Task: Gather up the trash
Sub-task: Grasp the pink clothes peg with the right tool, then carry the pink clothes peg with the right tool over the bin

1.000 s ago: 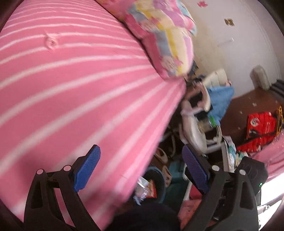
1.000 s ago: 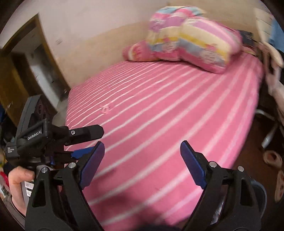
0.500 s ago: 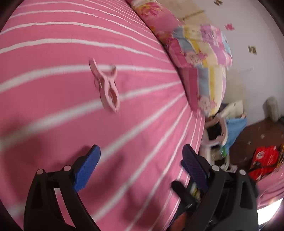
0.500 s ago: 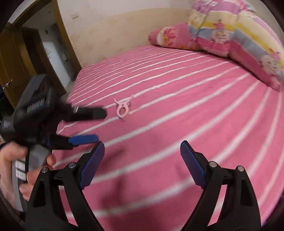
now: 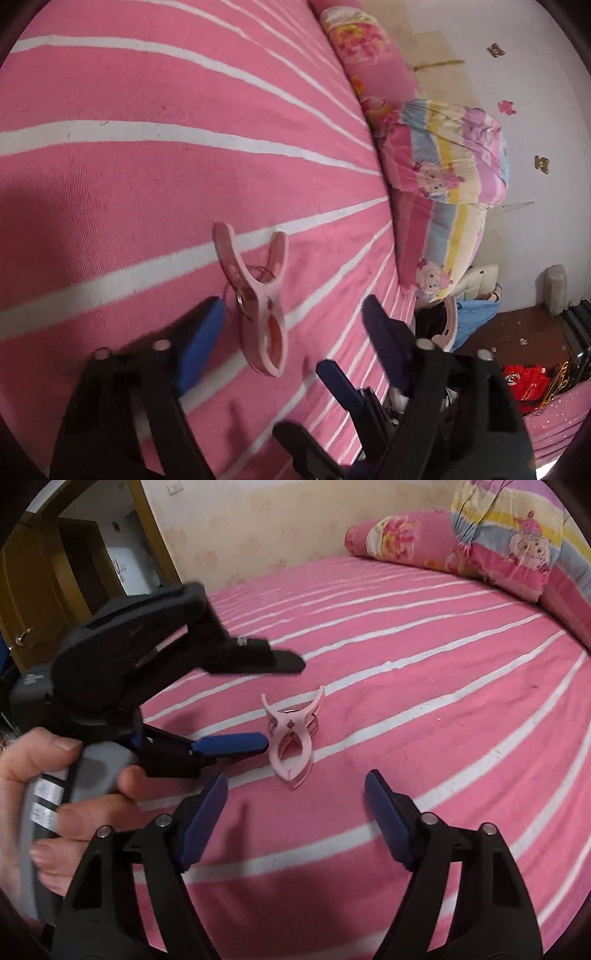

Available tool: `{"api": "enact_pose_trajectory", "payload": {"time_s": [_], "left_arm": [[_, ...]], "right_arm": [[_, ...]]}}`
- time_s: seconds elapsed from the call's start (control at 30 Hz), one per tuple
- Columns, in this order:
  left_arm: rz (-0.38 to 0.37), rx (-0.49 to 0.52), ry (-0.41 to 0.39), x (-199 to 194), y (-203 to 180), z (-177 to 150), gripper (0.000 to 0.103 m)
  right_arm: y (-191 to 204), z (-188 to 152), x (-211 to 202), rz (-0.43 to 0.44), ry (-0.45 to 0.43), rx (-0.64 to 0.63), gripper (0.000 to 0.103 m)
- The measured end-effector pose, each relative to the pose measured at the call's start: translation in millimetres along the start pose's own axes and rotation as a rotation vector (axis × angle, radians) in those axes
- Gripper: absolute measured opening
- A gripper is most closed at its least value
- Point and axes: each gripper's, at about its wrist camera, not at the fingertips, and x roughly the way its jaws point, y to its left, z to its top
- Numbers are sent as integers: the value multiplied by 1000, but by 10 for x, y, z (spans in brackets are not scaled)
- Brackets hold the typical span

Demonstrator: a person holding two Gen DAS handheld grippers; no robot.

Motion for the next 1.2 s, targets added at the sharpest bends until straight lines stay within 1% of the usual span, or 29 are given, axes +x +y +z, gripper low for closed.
{"api": "enact_pose_trajectory", "payload": {"time_s": [0.03, 0.07, 0.1, 0.27, 0.33, 0.37, 0.43, 0.5, 0.53, 0.57, 0.63, 0.67, 0.73, 0.77, 0.93, 1.03, 1.2], "left_arm": [[-2, -15, 5, 7, 37, 27, 66], [5, -23, 5, 13, 57, 42, 59], [7, -32, 5, 21, 76, 64, 57], [4, -44, -7, 53, 84, 134, 56], [4, -49, -9, 63, 102, 153, 53], [8, -50, -11, 77, 107, 169, 50], [21, -57, -9, 109, 136, 200, 41], [33, -72, -5, 139, 178, 223, 26], [37, -81, -4, 151, 203, 234, 23], [37, -92, -3, 166, 224, 243, 19], [20, -104, -8, 188, 237, 248, 18], [22, -100, -11, 199, 228, 250, 18], [30, -88, -19, 200, 200, 244, 18], [27, -89, -26, 194, 190, 238, 16], [9, -90, -42, 163, 142, 176, 16], [4, -77, -42, 129, 78, 100, 16], [-7, -42, -45, 14, -80, -115, 16]], "right_arm": [[-8, 18, 71, 6, 21, 6, 72], [-4, 26, 92, 7, 28, 6, 70], [-4, 35, 117, 9, 34, 5, 69], [9, 116, 268, 13, 44, -12, 69], [18, 150, 350, 11, 51, -19, 67], [-1, 166, 377, 10, 53, -20, 65], [-4, 171, 408, 7, 59, -21, 61], [-23, 189, 430, -1, 63, -20, 53], [-14, 195, 439, -5, 65, -22, 51], [-19, 205, 452, -7, 67, -25, 46], [-32, 214, 468, -2, 67, -29, 40], [-47, 217, 468, 6, 68, -30, 33], [-71, 223, 457, 13, 66, -27, 33], [-95, 233, 449, 21, 63, -23, 33], [-110, 220, 370, 28, 48, -28, 32], [-99, 186, 274, 25, 38, -32, 32], [-90, 144, 24, 15, 23, -38, 32]]}}
